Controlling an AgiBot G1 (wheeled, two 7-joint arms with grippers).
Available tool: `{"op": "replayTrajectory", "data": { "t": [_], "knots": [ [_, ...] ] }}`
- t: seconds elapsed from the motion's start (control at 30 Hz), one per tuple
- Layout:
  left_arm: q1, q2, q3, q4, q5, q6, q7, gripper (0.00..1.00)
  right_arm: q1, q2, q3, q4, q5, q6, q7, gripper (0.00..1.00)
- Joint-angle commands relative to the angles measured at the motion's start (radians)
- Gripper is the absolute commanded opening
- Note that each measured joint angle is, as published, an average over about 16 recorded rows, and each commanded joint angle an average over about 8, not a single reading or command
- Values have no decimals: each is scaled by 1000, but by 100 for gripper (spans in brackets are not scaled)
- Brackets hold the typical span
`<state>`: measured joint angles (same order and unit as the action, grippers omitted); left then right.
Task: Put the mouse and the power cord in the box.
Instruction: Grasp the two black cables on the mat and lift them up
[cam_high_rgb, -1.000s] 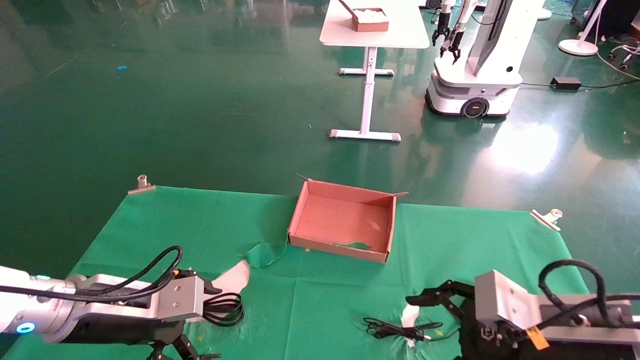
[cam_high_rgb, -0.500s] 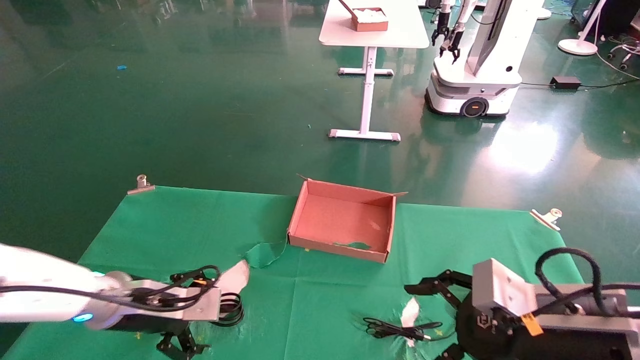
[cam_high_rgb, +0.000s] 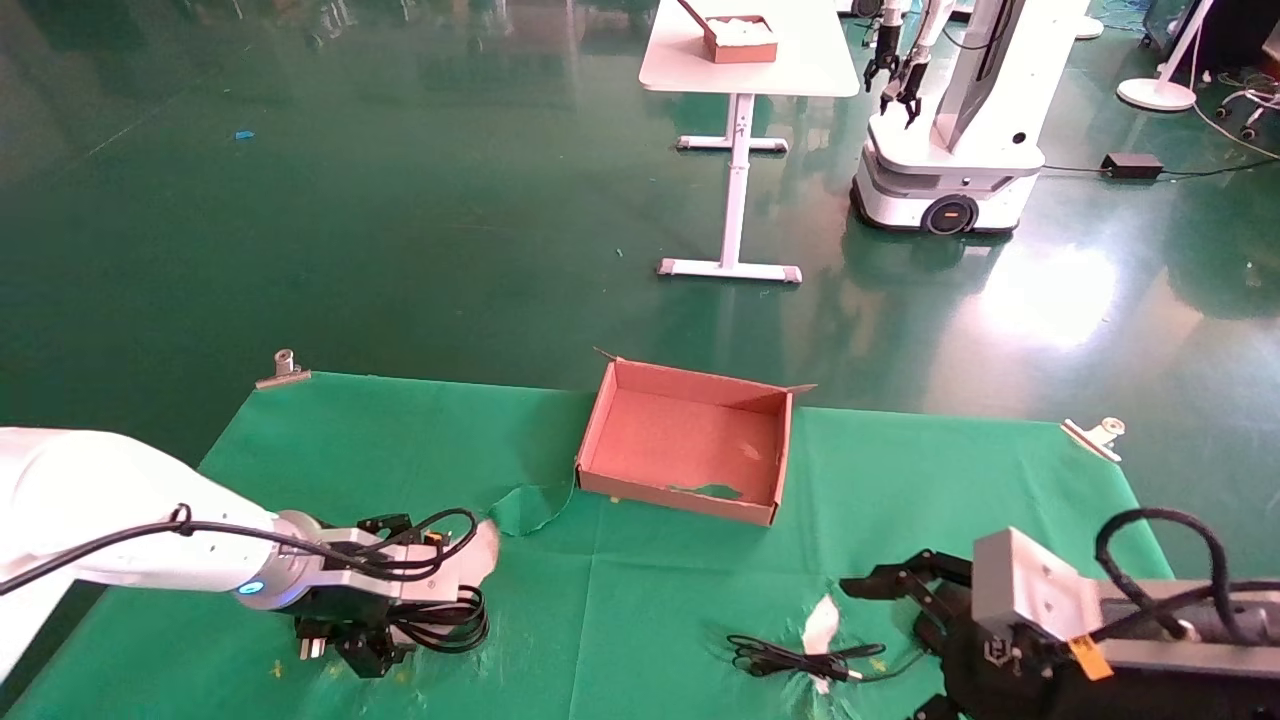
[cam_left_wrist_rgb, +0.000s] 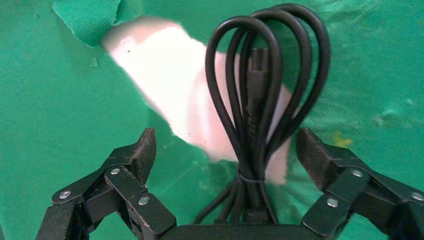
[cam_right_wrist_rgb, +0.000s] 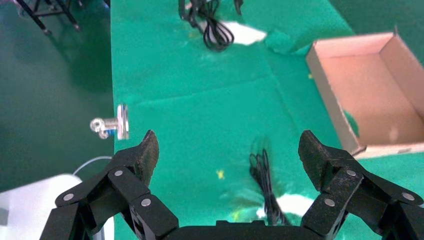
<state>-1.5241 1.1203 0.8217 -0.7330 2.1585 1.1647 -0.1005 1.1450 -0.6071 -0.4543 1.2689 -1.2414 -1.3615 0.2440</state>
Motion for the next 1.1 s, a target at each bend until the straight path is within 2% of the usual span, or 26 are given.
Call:
{"op": "replayTrajectory", "data": {
  "t": [0.03, 0.13, 0.27, 0.47, 0.63, 0.87, 0.9, 0.97, 1.0, 1.1],
  "knots": [
    [-6, 14, 3, 37, 6, -17, 13, 100, -8, 7, 2, 2, 0, 3, -6, 100],
    [-12, 22, 2, 64, 4, -25, 27, 100, 27, -17, -46, 26, -123, 7, 1, 100],
    [-19, 29, 1, 89, -1, -31, 43, 100, 97, -96, -135, 30, -337, 13, 22, 100],
    [-25, 36, -1, 114, -6, -36, 60, 100, 183, -250, -233, -66, -587, 68, 35, 100],
    [-29, 40, -1, 128, -8, -39, 70, 100, 225, -360, -276, -176, -691, 121, 23, 100],
    [-33, 44, -2, 141, -11, -41, 79, 100, 255, -459, -305, -298, -746, 165, 10, 100],
    [-33, 45, -2, 143, -11, -42, 79, 95, 257, -467, -307, -310, -750, 169, 9, 100],
    [-34, 45, -2, 146, -11, -42, 81, 72, 260, -481, -310, -329, -755, 175, 10, 100],
    [-34, 46, -2, 147, -11, -42, 82, 60, 262, -487, -311, -338, -758, 178, 10, 95],
    [-35, 47, -2, 150, -11, -43, 83, 22, 267, -498, -313, -355, -766, 188, 11, 60]
  ]
}}
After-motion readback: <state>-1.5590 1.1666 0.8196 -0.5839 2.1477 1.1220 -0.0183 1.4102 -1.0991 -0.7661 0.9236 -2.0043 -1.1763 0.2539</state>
